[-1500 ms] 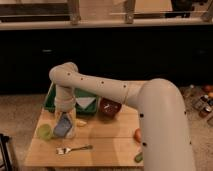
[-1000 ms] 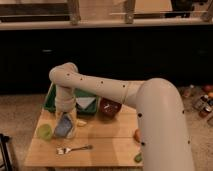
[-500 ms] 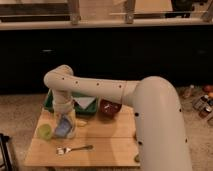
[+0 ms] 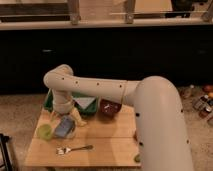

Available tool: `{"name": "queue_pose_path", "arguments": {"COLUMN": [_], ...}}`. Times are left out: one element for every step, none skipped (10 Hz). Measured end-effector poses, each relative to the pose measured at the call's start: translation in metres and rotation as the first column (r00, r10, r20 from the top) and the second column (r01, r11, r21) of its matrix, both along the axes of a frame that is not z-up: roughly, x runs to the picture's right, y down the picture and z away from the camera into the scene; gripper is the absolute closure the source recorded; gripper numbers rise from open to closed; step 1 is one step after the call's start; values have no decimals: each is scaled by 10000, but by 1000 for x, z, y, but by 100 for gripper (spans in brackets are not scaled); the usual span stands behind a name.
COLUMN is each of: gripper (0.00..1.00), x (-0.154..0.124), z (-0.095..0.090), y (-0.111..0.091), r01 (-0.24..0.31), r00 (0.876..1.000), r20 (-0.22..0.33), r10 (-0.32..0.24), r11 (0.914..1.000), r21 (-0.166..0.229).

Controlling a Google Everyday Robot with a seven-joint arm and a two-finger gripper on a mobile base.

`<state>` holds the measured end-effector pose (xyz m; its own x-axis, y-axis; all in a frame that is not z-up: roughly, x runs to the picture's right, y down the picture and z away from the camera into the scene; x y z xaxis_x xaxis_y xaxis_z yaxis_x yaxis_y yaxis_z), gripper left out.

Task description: Place sponge in paper cup

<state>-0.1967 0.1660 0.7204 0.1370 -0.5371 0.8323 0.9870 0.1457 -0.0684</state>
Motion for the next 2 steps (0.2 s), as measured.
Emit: {"name": "queue_pose_path", "arguments": {"gripper": [20,20], "x": [1,4], "z": [-1,-2], "y": [-4,-9], "r01": [-289,-704], "r00": [9996,9956], "r20": [-70,-606], "r10": [289,720], "r11": [9996,9971], "r21": [46,275]}}
